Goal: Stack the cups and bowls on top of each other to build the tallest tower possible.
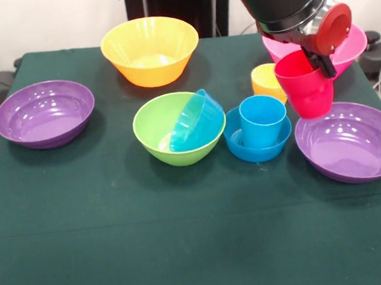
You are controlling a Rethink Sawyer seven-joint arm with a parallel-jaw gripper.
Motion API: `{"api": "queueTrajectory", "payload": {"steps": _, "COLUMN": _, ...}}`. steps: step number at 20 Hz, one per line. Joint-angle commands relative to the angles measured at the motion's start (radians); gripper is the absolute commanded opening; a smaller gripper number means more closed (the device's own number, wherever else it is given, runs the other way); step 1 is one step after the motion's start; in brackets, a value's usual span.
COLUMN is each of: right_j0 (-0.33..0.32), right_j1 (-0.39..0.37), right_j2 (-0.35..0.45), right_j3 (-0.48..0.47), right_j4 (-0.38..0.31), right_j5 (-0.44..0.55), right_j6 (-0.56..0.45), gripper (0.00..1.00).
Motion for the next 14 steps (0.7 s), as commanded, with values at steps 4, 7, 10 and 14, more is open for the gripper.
{"api": "queueTrajectory", "payload": {"steps": 4, "right_j0": 0.059, "right_j1": 0.007, "right_j2": -0.064, "right_j3": 0.101, "right_j4": 0.003, "right_j5": -0.079, "right_j6": 0.184, "gripper": 0.0}}
{"api": "queueTrajectory", "payload": {"steps": 7, "right_j0": 0.082, "right_j1": -0.027, "right_j2": -0.076, "right_j3": 0.127, "right_j4": 0.008, "right_j5": -0.082, "right_j6": 0.188, "gripper": 0.0}}
{"api": "queueTrajectory", "payload": {"steps": 10, "right_j0": 0.108, "right_j1": -0.058, "right_j2": -0.087, "right_j3": 0.152, "right_j4": 0.016, "right_j5": -0.085, "right_j6": 0.196, "gripper": 0.0}}
{"api": "queueTrajectory", "payload": {"steps": 14, "right_j0": 0.14, "right_j1": -0.114, "right_j2": -0.091, "right_j3": 0.216, "right_j4": 0.046, "right_j5": -0.081, "right_j6": 0.213, "gripper": 0.0}}
